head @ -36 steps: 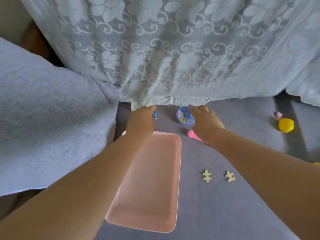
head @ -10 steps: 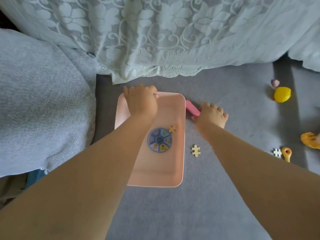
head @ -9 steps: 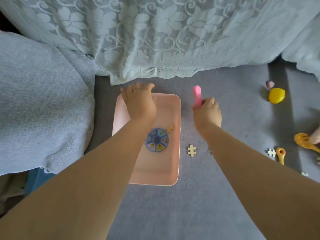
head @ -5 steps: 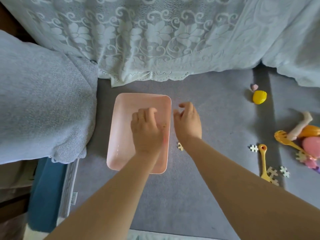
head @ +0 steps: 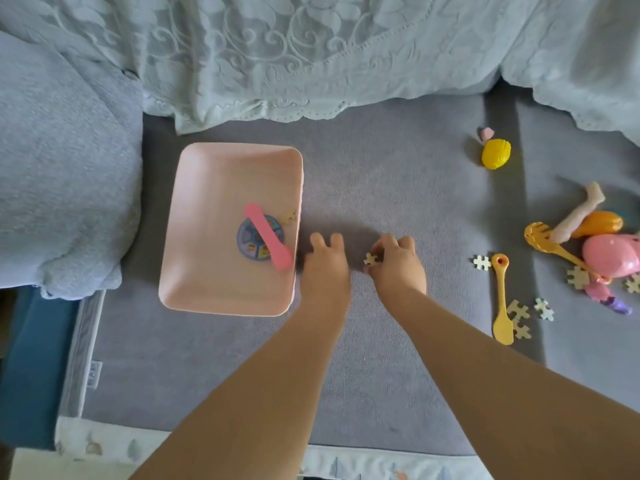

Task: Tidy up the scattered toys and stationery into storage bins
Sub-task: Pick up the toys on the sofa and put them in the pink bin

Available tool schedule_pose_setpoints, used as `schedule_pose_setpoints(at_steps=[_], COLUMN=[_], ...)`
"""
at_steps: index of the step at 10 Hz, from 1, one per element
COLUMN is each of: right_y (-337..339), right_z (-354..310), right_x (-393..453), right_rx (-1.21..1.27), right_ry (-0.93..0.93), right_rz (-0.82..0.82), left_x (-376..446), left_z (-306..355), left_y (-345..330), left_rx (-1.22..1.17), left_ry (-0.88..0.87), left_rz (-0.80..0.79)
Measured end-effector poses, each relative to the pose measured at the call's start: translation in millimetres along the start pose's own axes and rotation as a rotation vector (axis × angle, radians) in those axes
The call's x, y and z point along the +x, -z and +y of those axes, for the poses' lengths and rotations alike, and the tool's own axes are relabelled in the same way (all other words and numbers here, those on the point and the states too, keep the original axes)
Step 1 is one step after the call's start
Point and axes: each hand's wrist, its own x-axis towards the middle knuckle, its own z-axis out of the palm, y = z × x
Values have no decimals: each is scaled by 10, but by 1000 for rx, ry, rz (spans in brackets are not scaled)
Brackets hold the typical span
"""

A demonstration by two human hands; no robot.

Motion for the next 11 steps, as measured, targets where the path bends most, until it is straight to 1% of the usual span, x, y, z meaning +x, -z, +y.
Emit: schedule_pose_setpoints(at_steps=[1, 2, 3, 4, 5, 6, 7, 8, 9, 10, 11], right_y=[-18, -14, 12, 70, 159, 204, 183, 156, 153, 191, 268], right_z=[8, -24, -165, -448, -819, -1173, -1333, -1231, -926, -519, -101], right_x=[26, 4, -80, -170, -226, -259, -230, -167, -125, -95, -81], right_rx=[-1, 48, 198, 340, 367, 362, 232, 168, 187, 132, 100], right_ry=[7, 23, 23, 75, 144, 266, 442, 401, 248, 162, 95], right_rz=[12, -15, 3, 17, 22, 4, 15, 46, 84, 44, 16], left_x=[71, 119, 78, -9, -39, -29, -7, 22, 78, 90, 119], left_z=[-31, -94, -95, -126, -305, -542, -639, -637, -558, -373, -96], left_y=[-42, 3, 140, 409, 713, 920, 986, 893, 688, 556, 515], left_rx=[-64, -114, -152, -269, -352, -420, -246, -94, -141, -139, -68], left_ry=[23, 35, -57, -103, -12, 174, 325, 322, 179, 138, 154], left_rz=[-13, -58, -72, 112, 344, 399, 328, 309, 217, 82, 56])
